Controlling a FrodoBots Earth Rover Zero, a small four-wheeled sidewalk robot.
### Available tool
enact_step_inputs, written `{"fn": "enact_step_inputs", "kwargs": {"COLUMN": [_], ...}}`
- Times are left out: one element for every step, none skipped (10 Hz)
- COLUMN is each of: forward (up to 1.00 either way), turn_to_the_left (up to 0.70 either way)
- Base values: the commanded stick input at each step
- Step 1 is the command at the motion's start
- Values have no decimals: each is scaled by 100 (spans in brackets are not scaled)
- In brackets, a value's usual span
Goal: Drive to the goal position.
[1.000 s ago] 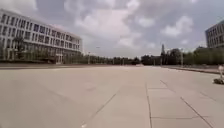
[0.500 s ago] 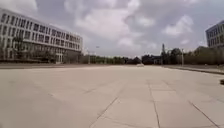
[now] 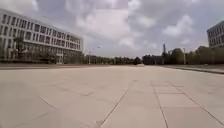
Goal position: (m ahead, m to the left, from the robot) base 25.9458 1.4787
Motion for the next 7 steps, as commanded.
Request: {"fn": "enact_step_inputs", "kwargs": {"forward": [50, 50, 50, 50, 50, 50, 50], "turn_to_the_left": [-51, -52, -52, -52, -28, -2, -2]}}
